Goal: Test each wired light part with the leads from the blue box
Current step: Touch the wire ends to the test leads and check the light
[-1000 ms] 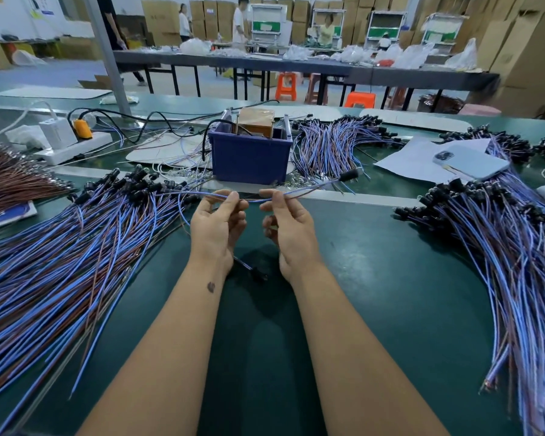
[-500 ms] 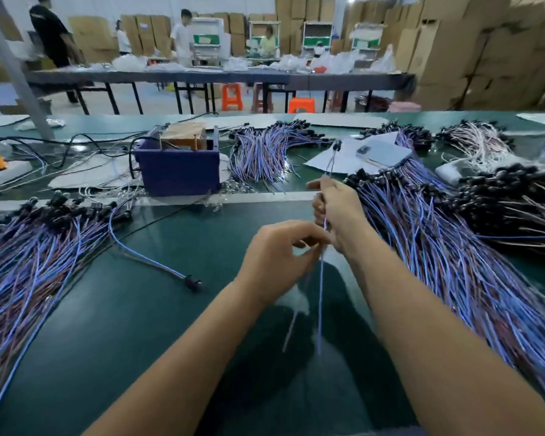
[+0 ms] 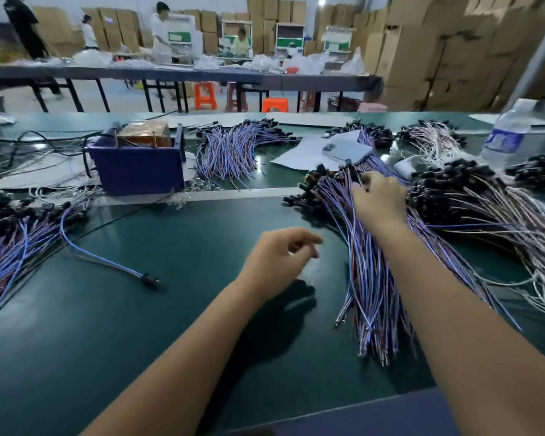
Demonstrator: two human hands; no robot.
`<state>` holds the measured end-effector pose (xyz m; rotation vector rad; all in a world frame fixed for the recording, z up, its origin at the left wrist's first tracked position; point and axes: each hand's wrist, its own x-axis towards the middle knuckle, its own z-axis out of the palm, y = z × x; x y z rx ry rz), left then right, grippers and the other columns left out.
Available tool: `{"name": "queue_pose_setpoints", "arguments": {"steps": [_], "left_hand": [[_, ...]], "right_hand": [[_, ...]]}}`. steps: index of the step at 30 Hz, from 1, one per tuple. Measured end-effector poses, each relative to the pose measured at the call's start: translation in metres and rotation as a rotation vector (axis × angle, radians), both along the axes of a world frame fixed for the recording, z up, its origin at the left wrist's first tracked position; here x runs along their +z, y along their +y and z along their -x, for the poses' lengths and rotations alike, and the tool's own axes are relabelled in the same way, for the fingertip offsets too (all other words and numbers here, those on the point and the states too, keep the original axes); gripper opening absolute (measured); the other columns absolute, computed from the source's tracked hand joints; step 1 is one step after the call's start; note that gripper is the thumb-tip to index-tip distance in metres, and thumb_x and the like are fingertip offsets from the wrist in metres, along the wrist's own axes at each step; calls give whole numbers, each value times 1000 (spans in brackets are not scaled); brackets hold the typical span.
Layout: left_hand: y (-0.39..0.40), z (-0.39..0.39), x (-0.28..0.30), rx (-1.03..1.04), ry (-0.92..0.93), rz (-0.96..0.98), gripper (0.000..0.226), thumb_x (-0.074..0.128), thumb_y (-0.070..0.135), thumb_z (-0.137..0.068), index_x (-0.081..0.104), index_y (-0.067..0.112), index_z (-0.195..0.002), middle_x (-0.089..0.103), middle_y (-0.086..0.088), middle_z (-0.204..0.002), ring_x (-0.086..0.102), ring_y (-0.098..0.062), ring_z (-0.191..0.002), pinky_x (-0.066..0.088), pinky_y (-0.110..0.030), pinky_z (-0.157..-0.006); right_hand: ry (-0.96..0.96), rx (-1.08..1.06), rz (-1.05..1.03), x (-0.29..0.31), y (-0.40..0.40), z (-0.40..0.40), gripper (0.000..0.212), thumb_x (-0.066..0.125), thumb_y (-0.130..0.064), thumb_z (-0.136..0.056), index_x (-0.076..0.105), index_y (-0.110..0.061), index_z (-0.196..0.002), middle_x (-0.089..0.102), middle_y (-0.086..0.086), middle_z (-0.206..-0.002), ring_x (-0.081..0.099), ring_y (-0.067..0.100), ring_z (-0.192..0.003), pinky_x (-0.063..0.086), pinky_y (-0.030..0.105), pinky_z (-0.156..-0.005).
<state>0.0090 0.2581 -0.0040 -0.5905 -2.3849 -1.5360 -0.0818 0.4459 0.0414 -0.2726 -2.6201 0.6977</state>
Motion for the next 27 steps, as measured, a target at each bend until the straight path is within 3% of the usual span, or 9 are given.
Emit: {"name": "queue_pose_setpoints", "arguments": {"steps": [2,5,9,11,14,16,19,23,27], "left_hand": [[-22,4,-2,172,34,-96,30,56,1,-86,72,26,-92,71,8,-73,67,-15,-68,58,-40,-71],[-66,7,2,441,148,-223,24,53,13,-85,70,29,-90,69,14,-71,63,-8,-63,56,-29,-65],[-137,1,9,774,322,-53,27,51,6,-84,68,26,-87,62,16,-83,58,-8,-82,44,-18,-73],[-178,-3,6,962,200,108,26,51,4,-85,70,20,-94,63,5,-96,57,-23,-98,44,-29,-84],[-227,-11,-4,1163,-265,373,33,56,15,-86,64,19,-117,55,-14,-124,45,-38,-116,39,-42,-96],[-237,-13,-6,1208,-403,347,40,60,22,-85,57,15,-125,47,-21,-129,42,-39,-118,36,-42,-99],[-236,-6,-7,1214,-318,276,49,63,14,-83,47,8,-129,37,-20,-131,46,-39,-111,38,-40,-95],[-238,9,-4,1170,-279,169,50,57,0,-81,49,11,-129,44,-18,-129,49,-30,-92,35,-31,-77],[-233,22,-8,1054,-256,-193,45,61,-1,-81,54,13,-123,64,-6,-114,60,-19,-88,43,-26,-75]], "right_hand": [[96,54,-44,-5,-29,-5,39,52,-28,-95,54,-13,-131,51,20,-125,43,36,-118,35,40,-98],[168,252,-10,-13,-85,-10,30,55,-19,-93,60,-16,-122,55,13,-115,49,29,-106,39,35,-88],[-4,598,200,-24,-170,-16,19,56,-12,-91,70,-15,-103,63,1,-87,56,16,-77,41,26,-71],[-92,747,223,-32,-214,-23,16,59,-18,-90,72,-15,-99,68,1,-87,59,15,-81,46,26,-77],[-200,883,246,-43,-270,-40,19,64,-36,-86,72,-22,-95,69,-6,-89,62,13,-87,50,29,-82],[-211,916,144,-51,-292,-49,25,62,-45,-84,72,-25,-95,68,-7,-94,61,14,-90,50,30,-79],[-135,979,34,-55,-294,-55,21,66,-39,-82,75,-23,-93,64,-6,-89,59,15,-87,49,31,-77],[-214,1147,150,-53,-281,-58,11,74,-28,-78,77,-18,-81,60,-5,-71,58,11,-72,50,31,-70],[-190,1023,436,-54,-281,-55,24,66,-27,-86,67,-12,-67,60,-2,-60,49,4,-58,42,24,-57]]}}
